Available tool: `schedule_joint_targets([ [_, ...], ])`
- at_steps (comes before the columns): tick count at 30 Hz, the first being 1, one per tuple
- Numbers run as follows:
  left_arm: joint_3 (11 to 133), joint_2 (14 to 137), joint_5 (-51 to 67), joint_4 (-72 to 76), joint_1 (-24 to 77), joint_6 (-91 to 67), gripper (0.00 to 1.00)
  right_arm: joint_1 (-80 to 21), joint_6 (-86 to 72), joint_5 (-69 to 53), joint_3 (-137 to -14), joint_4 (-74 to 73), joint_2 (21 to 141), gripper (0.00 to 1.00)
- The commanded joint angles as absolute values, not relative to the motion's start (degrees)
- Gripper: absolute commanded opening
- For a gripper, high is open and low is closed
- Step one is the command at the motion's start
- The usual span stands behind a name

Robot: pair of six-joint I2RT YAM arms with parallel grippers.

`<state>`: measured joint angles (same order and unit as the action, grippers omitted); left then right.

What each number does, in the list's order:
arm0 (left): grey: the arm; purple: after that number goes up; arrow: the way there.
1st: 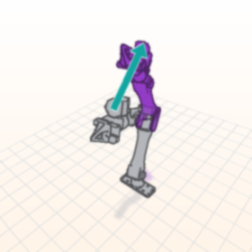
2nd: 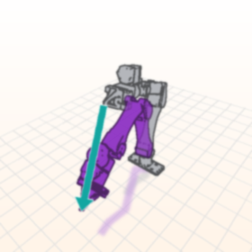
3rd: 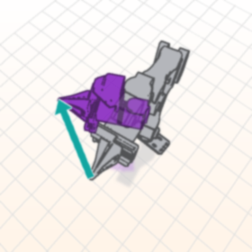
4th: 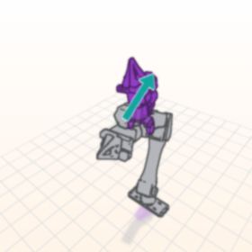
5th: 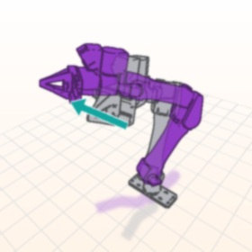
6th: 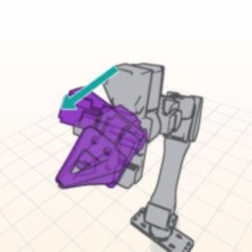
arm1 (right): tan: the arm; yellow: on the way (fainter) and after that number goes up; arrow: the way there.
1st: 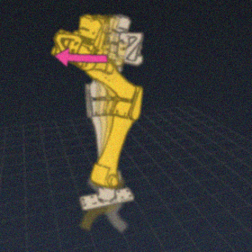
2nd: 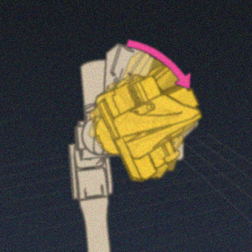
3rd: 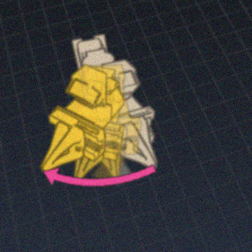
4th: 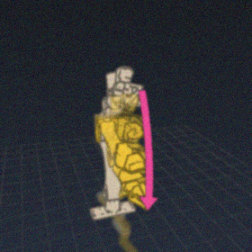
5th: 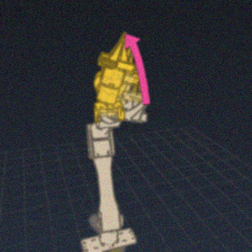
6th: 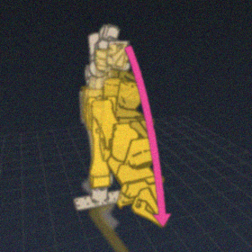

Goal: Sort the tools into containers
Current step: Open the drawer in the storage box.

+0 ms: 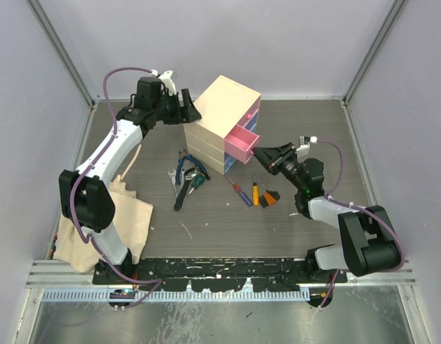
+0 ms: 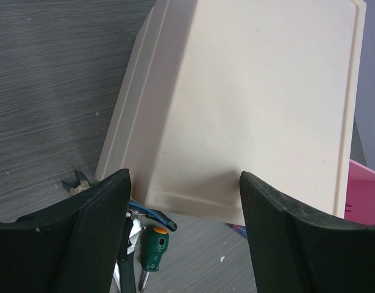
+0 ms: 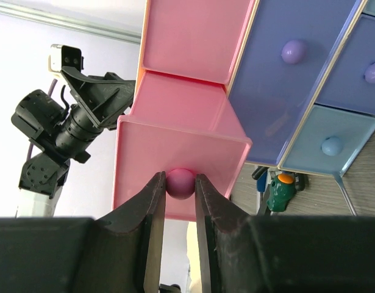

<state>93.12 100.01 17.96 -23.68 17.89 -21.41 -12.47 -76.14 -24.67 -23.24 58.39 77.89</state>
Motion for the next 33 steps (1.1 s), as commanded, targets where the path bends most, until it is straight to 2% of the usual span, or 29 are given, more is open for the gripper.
schedule_joint_targets([
  [1,94.08,101.0,16.52,-27.51,17.96,-18.82,0.72,-11.45,-72.62,-23.91,-22.55,54.66,71.85,0.21],
  [7,94.12,100.99,16.5,-27.56,17.93,-18.92,0.72,-11.13,-68.61,-23.7,-22.74,46.92,67.28,0.22],
  [26,93.85,100.85,16.77,-27.33,17.95,-19.01,0.72,-9.05,-66.53,-21.8,-20.5,37.9,59.45,0.22],
  [31,93.88,100.81,16.73,-27.33,17.97,-19.01,0.72,-9.0,-65.14,-22.04,-20.08,36.26,58.53,0.34],
  [33,93.91,100.9,16.75,-27.41,17.95,-18.98,0.72,-9.05,-64.01,-21.79,-20.48,34.18,57.4,0.43],
])
